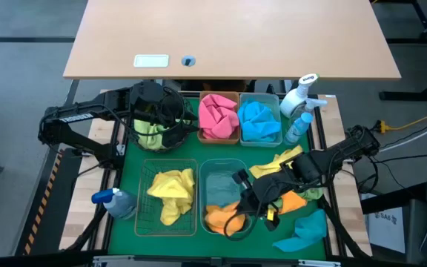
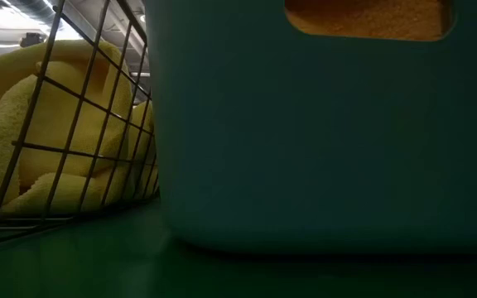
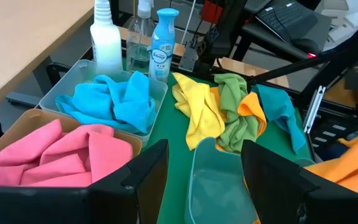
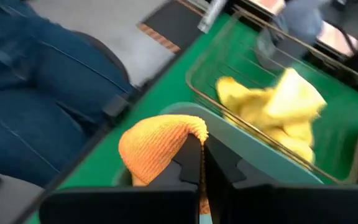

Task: Sort microfiber towel by color & place in baskets
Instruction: Put the orange towel into the blue bin, then put the yellow towel into the gold wire basket

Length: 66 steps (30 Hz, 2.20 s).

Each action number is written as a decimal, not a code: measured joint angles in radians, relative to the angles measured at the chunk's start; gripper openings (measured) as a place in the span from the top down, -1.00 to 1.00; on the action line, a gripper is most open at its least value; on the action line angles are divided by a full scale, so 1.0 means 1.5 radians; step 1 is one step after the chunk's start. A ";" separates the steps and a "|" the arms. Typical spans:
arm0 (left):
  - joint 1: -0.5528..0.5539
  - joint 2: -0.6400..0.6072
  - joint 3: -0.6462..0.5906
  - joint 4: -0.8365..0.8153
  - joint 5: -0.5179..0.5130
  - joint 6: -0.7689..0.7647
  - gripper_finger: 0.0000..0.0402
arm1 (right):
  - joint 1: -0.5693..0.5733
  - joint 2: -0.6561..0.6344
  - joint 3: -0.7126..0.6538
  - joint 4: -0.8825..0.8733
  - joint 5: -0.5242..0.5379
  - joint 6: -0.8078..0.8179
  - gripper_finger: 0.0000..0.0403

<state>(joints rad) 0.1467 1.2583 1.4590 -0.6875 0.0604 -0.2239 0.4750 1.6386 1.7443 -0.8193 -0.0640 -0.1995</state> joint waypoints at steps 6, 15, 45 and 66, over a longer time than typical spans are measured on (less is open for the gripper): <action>0.000 0.000 0.000 0.000 0.000 0.000 0.03 | -0.029 -0.001 -0.035 -0.006 0.060 -0.010 0.97; 0.000 0.000 0.000 0.000 0.000 0.000 0.03 | -0.110 0.001 -0.182 0.088 0.078 -0.007 0.97; -0.026 0.019 -0.019 0.033 0.001 0.045 0.03 | -0.151 0.001 -0.057 -0.290 0.054 0.200 -0.21; -0.101 0.068 -0.177 0.263 0.006 0.051 0.03 | -0.151 -0.053 -0.465 -0.277 0.151 0.233 -0.21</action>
<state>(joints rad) -0.0053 1.3596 1.1938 -0.2934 0.0696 -0.1470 0.2481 1.5593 1.0469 -1.2353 0.1628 0.1501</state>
